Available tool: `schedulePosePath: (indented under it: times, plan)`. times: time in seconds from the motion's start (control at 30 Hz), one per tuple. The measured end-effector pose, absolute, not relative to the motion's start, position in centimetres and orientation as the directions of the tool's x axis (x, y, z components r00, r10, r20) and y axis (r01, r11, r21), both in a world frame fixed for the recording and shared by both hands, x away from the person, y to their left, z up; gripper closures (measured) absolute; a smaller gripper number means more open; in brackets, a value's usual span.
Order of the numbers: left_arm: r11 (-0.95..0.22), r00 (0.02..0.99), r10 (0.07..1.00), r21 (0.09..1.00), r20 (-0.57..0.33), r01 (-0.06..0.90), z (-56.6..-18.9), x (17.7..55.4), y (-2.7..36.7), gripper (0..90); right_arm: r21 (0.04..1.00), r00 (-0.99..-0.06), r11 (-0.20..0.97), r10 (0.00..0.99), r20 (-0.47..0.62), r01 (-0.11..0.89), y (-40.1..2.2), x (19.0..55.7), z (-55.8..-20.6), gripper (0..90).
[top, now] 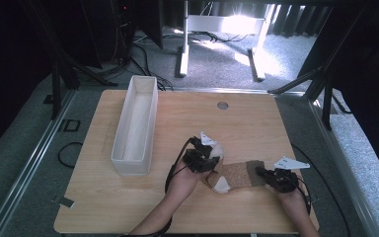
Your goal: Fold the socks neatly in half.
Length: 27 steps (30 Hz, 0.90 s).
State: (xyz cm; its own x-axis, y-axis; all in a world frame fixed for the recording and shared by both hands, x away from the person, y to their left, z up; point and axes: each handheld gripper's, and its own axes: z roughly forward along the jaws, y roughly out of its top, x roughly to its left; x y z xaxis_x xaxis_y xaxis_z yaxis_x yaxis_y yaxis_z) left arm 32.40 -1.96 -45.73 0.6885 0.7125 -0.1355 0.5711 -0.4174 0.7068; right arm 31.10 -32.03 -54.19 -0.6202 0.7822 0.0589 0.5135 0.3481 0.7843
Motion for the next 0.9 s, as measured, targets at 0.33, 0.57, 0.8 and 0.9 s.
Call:
schedulePosePath:
  times: [0.33,0.57,0.8,0.9]
  plan:
    - [-0.442,0.728,0.668,0.703,-0.156,0.557,-46.4,32.5,-5.2,72.0,0.785,-0.621,0.345,0.781,0.063,0.514,-32.1,31.1,-54.2,89.9]
    - [-0.463,0.756,0.636,0.706,-0.157,0.536,-46.8,32.5,-7.0,72.0,0.786,-0.620,0.341,0.782,0.067,0.515,-32.2,31.0,-54.2,90.0]
    - [-0.480,0.780,0.604,0.705,-0.166,0.522,-47.5,32.8,-9.0,71.8,0.788,-0.622,0.337,0.780,0.072,0.515,-32.3,31.1,-54.3,90.0]
    - [-0.486,0.787,0.592,0.702,-0.173,0.520,-48.0,32.9,-9.8,71.8,0.790,-0.624,0.336,0.778,0.074,0.513,-32.4,31.1,-54.3,90.0]
